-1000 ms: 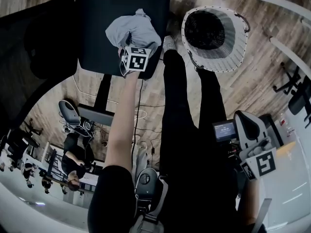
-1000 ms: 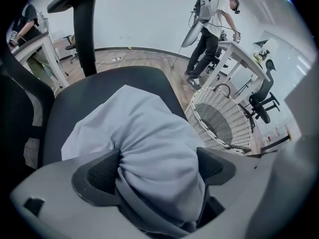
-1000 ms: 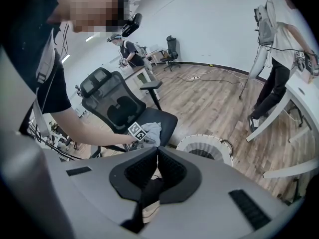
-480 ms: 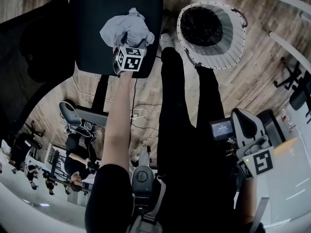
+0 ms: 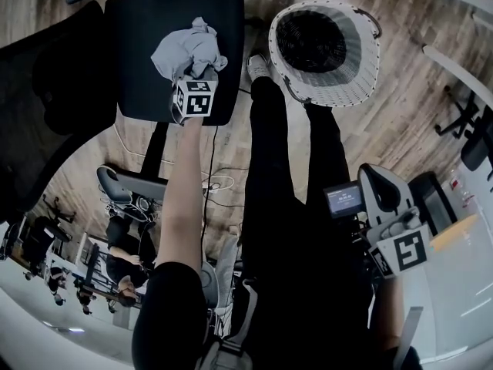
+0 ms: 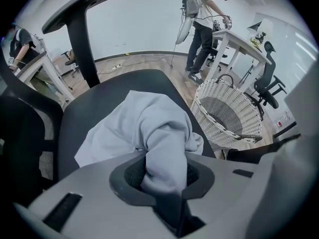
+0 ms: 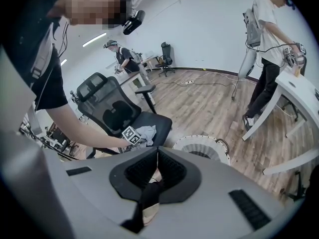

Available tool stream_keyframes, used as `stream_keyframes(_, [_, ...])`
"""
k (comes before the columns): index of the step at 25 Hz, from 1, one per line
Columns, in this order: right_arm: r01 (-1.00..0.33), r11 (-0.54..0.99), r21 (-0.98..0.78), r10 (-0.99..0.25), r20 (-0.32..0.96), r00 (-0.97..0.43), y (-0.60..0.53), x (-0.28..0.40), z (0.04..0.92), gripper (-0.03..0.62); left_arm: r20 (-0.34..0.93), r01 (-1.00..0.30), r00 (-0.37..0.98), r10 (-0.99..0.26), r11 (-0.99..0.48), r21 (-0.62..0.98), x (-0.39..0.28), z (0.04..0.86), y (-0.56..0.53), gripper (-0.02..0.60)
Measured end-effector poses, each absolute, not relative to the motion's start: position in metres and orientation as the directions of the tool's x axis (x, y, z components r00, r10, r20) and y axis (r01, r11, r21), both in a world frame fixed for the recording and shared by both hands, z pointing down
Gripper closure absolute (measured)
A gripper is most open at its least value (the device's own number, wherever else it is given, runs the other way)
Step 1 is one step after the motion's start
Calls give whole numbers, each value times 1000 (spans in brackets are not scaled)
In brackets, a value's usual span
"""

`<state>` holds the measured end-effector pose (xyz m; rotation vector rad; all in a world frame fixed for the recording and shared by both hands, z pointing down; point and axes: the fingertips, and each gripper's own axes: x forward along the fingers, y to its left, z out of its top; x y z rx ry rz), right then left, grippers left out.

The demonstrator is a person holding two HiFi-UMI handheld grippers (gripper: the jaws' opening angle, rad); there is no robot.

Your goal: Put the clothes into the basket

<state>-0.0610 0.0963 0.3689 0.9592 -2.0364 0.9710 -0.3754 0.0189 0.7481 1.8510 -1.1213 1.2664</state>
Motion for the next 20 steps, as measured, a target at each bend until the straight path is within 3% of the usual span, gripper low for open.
stream_keyframes(11, [-845, 426, -324, -444, 739, -507, 82, -19, 354, 577, 918, -914, 175, -357, -406, 17, -360, 661, 33, 496])
stream_keyframes(20, [-880, 353, -317, -554, 687, -470, 76, 55, 352, 577, 837, -891, 310, -451, -444, 90, -266, 553, 32, 496])
